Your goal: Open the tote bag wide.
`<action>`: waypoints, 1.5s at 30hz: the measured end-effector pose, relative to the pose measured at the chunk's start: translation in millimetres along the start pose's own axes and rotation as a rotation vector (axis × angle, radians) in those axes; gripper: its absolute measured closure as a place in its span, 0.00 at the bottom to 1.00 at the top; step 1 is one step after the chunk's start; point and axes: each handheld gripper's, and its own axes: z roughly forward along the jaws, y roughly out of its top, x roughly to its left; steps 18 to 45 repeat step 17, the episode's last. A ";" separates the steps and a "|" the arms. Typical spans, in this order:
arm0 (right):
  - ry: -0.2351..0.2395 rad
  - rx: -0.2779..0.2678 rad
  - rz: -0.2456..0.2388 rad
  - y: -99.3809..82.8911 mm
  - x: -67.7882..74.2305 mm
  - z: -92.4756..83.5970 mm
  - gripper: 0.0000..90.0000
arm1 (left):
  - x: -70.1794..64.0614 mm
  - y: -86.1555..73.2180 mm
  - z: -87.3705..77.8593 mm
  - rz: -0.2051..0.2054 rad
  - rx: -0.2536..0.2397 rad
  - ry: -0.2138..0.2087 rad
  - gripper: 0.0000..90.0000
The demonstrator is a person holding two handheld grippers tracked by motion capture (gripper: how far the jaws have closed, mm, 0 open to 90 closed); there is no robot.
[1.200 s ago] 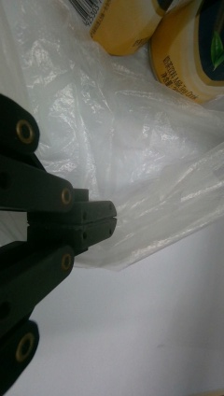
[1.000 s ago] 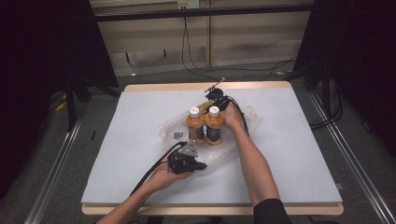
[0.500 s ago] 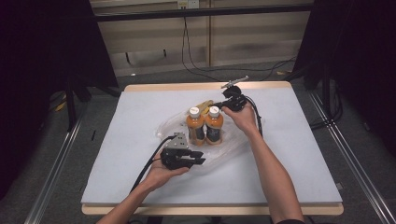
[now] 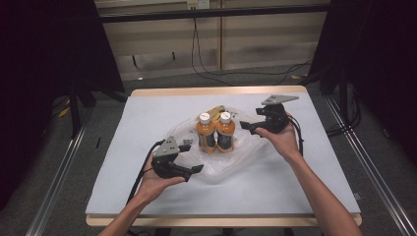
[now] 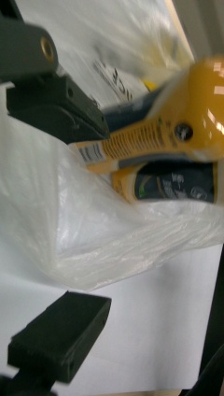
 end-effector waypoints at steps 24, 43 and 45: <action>-0.060 -0.098 0.066 -93.5 21.5 -107.6 0.08 | 7.5 -36.7 -69.5 -0.117 -0.051 0.195 0.05; -0.060 -0.098 0.066 -93.5 21.5 -107.6 0.08 | 7.5 -36.7 -69.5 -0.117 -0.051 0.195 0.05; -0.060 -0.098 0.066 -93.5 21.5 -107.6 0.08 | 7.5 -36.7 -69.5 -0.117 -0.051 0.195 0.05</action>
